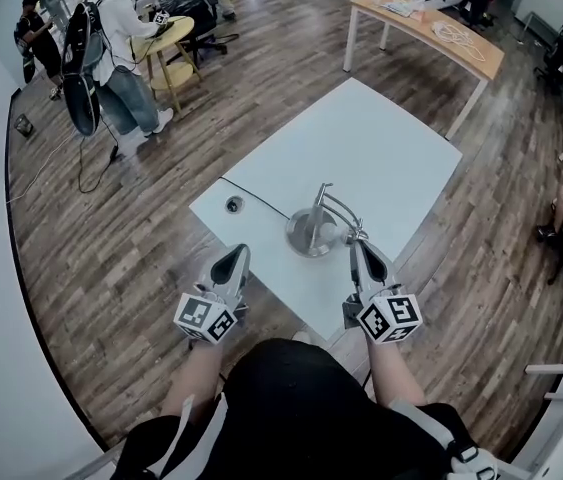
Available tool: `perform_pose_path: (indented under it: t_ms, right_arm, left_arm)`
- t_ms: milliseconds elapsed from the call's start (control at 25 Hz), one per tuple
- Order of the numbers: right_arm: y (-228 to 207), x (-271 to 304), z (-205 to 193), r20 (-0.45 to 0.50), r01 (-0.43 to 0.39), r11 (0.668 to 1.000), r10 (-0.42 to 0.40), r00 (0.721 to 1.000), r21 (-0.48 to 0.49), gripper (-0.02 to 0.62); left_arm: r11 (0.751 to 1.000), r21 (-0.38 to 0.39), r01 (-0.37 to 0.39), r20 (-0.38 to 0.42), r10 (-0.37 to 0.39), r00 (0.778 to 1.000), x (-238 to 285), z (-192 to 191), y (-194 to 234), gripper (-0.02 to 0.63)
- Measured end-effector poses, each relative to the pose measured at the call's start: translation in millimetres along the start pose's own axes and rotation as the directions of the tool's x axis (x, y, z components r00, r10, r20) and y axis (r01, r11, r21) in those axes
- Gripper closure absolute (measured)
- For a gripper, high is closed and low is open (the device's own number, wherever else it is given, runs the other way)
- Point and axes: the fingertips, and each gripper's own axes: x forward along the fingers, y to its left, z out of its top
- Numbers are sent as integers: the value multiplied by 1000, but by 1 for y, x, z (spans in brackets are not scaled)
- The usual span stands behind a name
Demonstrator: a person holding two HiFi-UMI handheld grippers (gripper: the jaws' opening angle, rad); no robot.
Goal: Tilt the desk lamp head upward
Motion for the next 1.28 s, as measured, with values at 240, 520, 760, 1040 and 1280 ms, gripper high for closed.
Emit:
perform_pose_path:
  t_ms: [240,520,760,1040,1280]
  right_arm:
    - [-7,13,1,-3,-14,1000,14,1000,-10,591]
    - [-10,14,5,24,34,999,-34,999,-17,591]
    - [-16,13,6,50,134,991,-133,990,-11,591]
    - [-29,-2,8,72,268,964,-267,961,-1,591]
    - [-38,-7,1,69,348,937,-349,935,25,591]
  left_arm:
    - [1000,-8,17,-14,-17,1000,22,-6,1,606]
    - [997,-17,81,-35,-82,996,45,-8,8,606]
    - [985,-9,172,-83,-172,982,72,-15,23,606]
    - [946,-9,324,-149,-322,935,110,-34,12,606]
    - [897,-10,442,-269,-428,863,132,-75,0,604]
